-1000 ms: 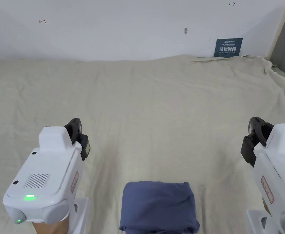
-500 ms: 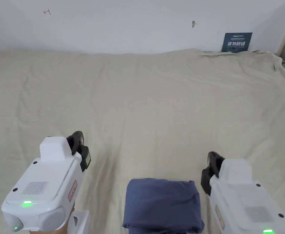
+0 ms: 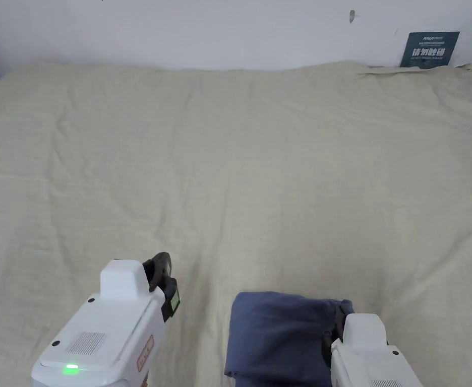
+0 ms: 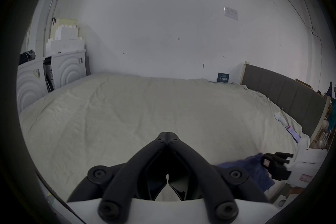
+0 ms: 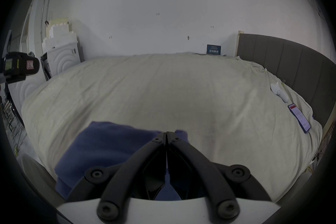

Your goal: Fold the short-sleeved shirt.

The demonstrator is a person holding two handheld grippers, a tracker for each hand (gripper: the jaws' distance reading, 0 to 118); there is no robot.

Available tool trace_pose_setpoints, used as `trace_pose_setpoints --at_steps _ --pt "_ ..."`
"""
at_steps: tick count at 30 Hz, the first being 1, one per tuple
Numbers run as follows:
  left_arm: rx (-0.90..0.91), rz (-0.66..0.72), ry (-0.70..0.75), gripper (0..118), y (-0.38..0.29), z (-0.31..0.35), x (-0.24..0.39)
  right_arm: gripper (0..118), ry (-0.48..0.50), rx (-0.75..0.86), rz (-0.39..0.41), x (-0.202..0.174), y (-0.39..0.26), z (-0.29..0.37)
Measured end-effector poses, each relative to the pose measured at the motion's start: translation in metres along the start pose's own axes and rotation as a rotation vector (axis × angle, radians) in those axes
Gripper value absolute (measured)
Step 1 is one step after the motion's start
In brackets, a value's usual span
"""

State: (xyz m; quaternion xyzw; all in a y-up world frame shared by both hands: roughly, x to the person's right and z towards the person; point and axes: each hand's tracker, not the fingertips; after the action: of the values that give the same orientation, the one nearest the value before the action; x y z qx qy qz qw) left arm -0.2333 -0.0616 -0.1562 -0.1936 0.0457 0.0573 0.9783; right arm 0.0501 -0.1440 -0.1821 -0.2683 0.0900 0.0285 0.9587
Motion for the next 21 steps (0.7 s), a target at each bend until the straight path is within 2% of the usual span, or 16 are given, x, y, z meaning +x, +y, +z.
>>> trace_pose_setpoints --at_steps 2,6,11,14,15,17,18,21 --pt "-0.041 0.023 -0.019 0 -0.008 -0.002 0.002 0 -0.002 -0.013 -0.014 0.001 -0.007 -0.008" --pt "-0.136 0.086 -0.079 0 -0.023 -0.010 0.004 0 -0.021 -0.047 0.007 -0.001 -0.023 -0.024" --pt "-0.367 0.148 -0.186 0 -0.038 -0.031 0.010 0 -0.021 -0.041 0.023 0.001 -0.029 -0.030" --pt "-0.478 0.187 -0.245 14 -0.047 -0.046 0.014 0 -0.006 -0.029 -0.002 0.005 -0.032 -0.028" --pt "-0.521 0.187 -0.267 22 -0.048 -0.051 0.015 0 0.002 -0.029 -0.008 0.006 -0.032 -0.026" --pt "-0.601 0.198 -0.309 51 -0.051 -0.062 0.017 0 0.015 -0.030 -0.011 0.008 -0.031 -0.026" --pt "-0.615 0.198 -0.309 59 -0.052 -0.067 0.018 0 0.019 -0.031 -0.018 0.010 -0.031 -0.026" --pt "-0.623 0.156 -0.305 61 -0.051 -0.076 0.022 0 0.026 -0.033 -0.031 0.012 -0.032 -0.027"
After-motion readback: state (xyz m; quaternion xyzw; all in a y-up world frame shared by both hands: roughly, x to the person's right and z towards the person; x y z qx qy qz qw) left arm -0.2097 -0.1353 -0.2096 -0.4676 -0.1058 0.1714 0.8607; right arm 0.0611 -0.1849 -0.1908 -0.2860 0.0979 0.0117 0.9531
